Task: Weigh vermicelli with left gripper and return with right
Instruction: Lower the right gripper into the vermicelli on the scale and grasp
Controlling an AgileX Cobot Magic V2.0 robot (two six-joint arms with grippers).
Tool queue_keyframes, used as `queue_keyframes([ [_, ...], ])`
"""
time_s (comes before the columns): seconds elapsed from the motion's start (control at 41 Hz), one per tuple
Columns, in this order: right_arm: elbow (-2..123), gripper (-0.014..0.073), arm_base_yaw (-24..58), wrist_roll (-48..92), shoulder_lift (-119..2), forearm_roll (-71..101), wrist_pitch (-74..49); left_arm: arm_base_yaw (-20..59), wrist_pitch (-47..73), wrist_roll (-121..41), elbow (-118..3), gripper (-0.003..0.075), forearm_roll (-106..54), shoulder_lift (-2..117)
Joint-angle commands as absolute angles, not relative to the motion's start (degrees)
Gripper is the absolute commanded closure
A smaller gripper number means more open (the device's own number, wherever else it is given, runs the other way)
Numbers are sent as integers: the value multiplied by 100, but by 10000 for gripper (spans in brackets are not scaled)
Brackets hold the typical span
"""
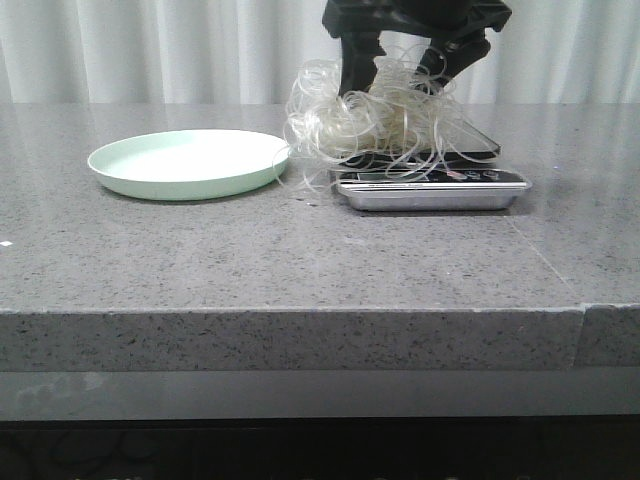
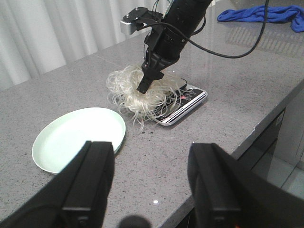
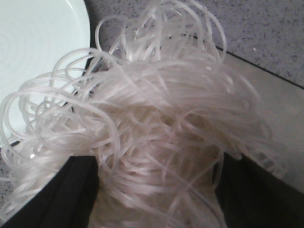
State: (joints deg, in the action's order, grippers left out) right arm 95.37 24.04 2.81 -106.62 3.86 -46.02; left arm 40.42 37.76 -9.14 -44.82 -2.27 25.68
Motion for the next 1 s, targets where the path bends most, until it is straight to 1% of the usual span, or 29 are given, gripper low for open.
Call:
queue_keyframes([
  [0.0, 9706, 2, 2391, 343, -10416, 396, -4639, 4050, 3307, -865, -4616, 300, -304, 2602],
  [0.049, 9706, 29, 2391, 343, -10416, 396, -4657, 4050, 3307, -865, -4616, 300, -304, 2602],
  [0.073, 9706, 56, 2391, 343, -10416, 396, -4664, 4050, 3307, -865, -4616, 300, -304, 2602],
  [0.195, 9706, 234, 2391, 343, -10416, 396, -4670, 4050, 3307, -865, -4616, 300, -304, 2602],
  [0.292, 9706, 336, 2391, 343, -10416, 396, -4659, 4050, 3307, -865, -4616, 300, -304, 2602],
  [0.365, 9706, 364, 2391, 343, -10416, 396, -4659, 4050, 3307, -865, -4616, 300, -304, 2602],
  [0.585, 9706, 373, 2391, 343, -10377, 396, -4659, 4050, 3307, -865, -4616, 300, -304, 2602],
  [0.682, 9706, 438, 2391, 343, -10378, 396, -4659, 4050, 3307, -865, -4616, 300, -295, 2602],
  [0.974, 9706, 433, 2391, 343, -10319, 396, -4624, 4050, 3307, -865, -4616, 300, -295, 2602],
])
